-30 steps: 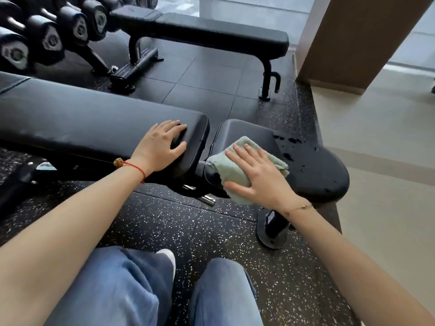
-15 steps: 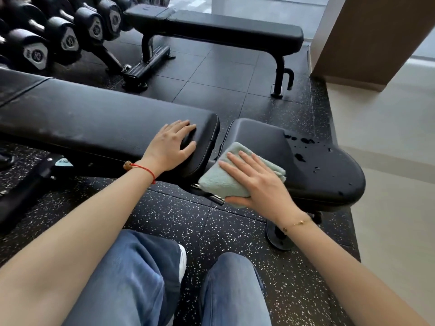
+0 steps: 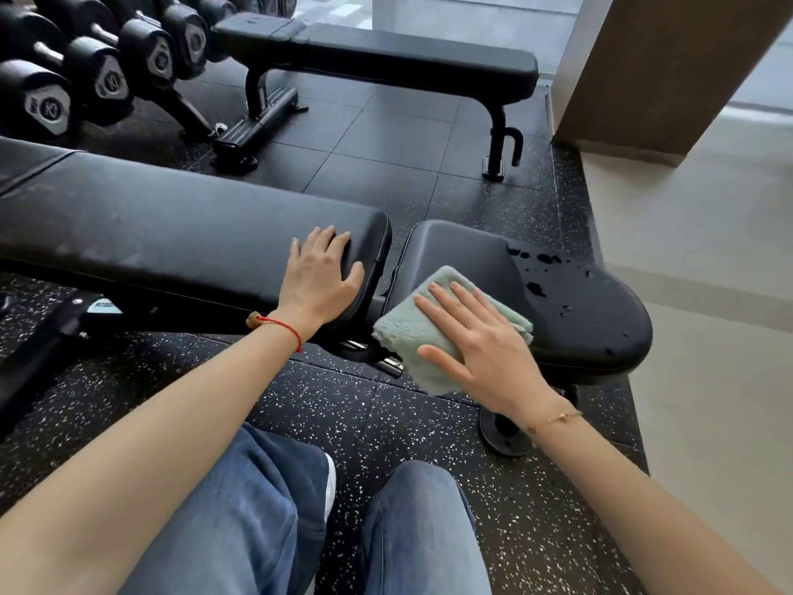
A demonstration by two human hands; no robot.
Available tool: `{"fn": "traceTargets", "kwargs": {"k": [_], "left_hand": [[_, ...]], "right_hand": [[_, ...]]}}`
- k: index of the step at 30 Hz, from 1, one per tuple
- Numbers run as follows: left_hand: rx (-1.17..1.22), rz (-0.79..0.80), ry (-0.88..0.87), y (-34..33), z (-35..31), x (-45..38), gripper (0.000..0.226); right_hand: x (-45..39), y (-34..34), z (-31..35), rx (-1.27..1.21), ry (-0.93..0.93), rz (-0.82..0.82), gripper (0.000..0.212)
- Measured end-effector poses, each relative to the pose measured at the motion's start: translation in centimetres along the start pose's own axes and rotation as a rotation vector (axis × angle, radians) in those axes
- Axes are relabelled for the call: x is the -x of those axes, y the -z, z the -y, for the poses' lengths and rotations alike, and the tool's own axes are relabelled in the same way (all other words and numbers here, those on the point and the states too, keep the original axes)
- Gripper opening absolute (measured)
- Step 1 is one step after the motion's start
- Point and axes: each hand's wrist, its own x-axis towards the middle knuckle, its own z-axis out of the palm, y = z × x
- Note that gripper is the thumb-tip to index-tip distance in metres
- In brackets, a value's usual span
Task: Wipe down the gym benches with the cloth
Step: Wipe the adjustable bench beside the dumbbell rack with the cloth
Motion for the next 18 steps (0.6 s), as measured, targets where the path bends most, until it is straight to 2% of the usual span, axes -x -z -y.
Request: {"fn": "traceTargets", "kwargs": {"k": [4,8,11,13,16,18], "left_hand": [[0.004,0.005,-0.007,-0.2,0.1,0.2,0.055],[0.019,-0.026,0.000,-0.2,0.1,0.2,0.054],[0.029,-0.042,-0.001,-0.1,0.2,0.0,0.053],[0.034,-0.045,-0.003,-0.1,0.3,0.0,0.052],[0.029,-0.043,-0.011,-0.2,0.3,0.1,0.053],[0.020,-0.034,-0.010,-0.3,0.2,0.1,0.055]], "right_hand": [[0.9,0.9,-4.2,0.002,-0.204,-0.011,0.063],[-5.7,1.0,-6.1,0.060,-0.405,0.071,0.061],[-8.5,0.0,-3.3,0.054,-0.340,0.088,0.068],[-6.5,0.2,-2.3,0.000,-0.234,0.066,0.070],[-1.1,1.2,-4.2,-0.038,-0.166,0.033,0.073],[0.5,2.0,-7.5,-0.019,-0.238,0.041,0.071]]}}
